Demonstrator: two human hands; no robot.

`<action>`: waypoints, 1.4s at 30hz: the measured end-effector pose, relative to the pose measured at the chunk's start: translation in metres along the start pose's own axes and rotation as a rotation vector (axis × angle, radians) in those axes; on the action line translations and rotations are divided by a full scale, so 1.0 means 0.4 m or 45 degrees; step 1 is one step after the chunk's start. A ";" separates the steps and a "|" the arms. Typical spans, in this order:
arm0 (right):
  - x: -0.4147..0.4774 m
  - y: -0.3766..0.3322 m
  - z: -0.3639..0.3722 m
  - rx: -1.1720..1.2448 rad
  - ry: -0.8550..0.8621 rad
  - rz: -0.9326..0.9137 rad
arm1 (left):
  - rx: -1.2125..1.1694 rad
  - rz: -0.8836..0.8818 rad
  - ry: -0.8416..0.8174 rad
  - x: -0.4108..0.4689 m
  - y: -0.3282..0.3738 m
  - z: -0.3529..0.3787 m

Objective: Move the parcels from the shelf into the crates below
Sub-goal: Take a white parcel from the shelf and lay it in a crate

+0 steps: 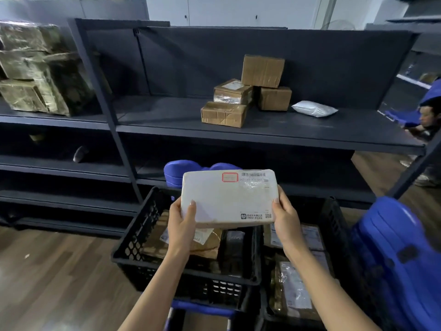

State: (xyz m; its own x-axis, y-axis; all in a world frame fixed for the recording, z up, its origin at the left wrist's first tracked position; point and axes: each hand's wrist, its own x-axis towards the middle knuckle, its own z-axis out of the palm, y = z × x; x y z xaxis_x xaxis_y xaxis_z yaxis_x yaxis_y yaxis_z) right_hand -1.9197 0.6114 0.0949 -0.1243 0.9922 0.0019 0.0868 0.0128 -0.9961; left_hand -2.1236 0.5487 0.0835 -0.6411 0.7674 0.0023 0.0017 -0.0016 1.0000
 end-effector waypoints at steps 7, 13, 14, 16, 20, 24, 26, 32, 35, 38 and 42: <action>-0.078 0.000 0.202 0.053 0.202 0.048 | 0.177 0.082 -0.284 0.122 -0.014 -0.201; -0.108 0.030 0.301 0.062 0.320 0.056 | 0.210 0.050 -0.407 0.194 -0.031 -0.291; -0.109 0.034 0.315 0.053 0.332 0.062 | 0.213 0.051 -0.415 0.208 -0.037 -0.299; -0.108 0.044 0.336 0.037 0.352 0.078 | 0.217 0.052 -0.440 0.236 -0.050 -0.304; -0.097 0.059 0.361 0.068 0.424 0.117 | 0.191 0.024 -0.523 0.288 -0.069 -0.283; -0.067 0.069 0.385 0.101 0.573 0.137 | 0.209 0.002 -0.617 0.354 -0.073 -0.229; -0.044 0.089 0.402 0.120 0.671 0.167 | 0.224 -0.026 -0.681 0.396 -0.077 -0.191; 0.005 0.182 0.431 0.198 0.891 0.218 | 0.419 0.175 -0.910 0.505 -0.121 -0.081; 0.016 0.216 0.450 0.272 0.982 0.230 | 0.475 0.112 -0.985 0.538 -0.155 -0.040; 0.025 0.228 0.474 0.333 1.068 0.247 | 0.526 0.050 -1.006 0.562 -0.174 -0.001; 0.058 0.273 0.506 0.368 1.210 0.336 | 0.570 0.087 -1.132 0.610 -0.207 0.064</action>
State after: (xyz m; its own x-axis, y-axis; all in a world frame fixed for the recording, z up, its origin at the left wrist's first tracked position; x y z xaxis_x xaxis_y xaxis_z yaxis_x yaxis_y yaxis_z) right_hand -2.1133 0.6109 -0.0316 0.7092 0.6485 -0.2765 -0.2588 -0.1253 -0.9578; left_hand -2.2605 0.7523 0.0014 0.1781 0.9761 -0.1244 0.4236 0.0380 0.9051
